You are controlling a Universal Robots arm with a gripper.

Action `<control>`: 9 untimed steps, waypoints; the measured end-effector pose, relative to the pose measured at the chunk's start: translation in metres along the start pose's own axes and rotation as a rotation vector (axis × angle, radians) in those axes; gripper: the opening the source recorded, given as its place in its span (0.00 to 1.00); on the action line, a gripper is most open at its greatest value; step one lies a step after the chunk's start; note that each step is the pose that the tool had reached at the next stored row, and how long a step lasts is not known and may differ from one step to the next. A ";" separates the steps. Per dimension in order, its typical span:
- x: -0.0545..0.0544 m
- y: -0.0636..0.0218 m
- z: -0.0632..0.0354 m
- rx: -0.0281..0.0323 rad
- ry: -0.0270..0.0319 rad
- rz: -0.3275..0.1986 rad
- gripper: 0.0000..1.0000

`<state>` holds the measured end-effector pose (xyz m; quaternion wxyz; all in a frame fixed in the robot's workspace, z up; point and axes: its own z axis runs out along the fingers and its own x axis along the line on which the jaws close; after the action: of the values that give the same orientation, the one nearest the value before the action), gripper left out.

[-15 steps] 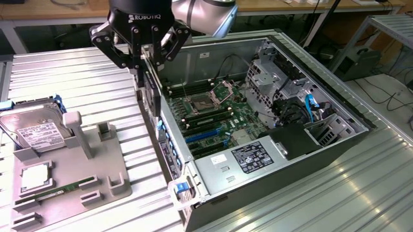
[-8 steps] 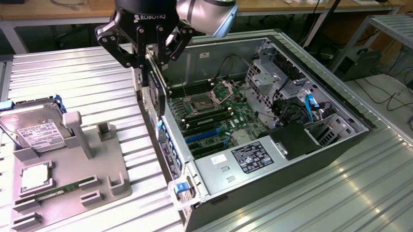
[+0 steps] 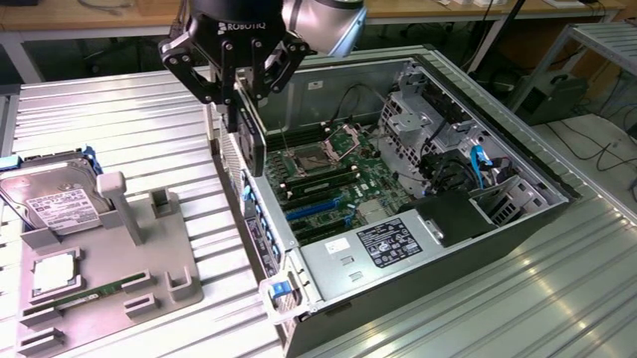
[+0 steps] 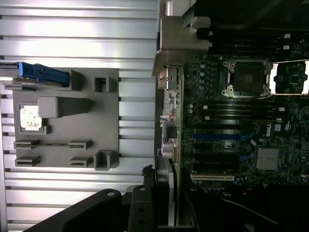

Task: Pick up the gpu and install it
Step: 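Pick up the gpu and move the gpu toward the slot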

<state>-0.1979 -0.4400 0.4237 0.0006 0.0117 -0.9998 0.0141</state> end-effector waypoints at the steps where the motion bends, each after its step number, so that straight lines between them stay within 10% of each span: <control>1: -0.001 0.0000 0.0000 0.0000 0.0000 0.000 0.28; 9: -0.008 -0.0002 0.0003 0.0000 0.0000 0.000 0.28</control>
<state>-0.1901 -0.4400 0.4234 0.0006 0.0117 -0.9998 0.0141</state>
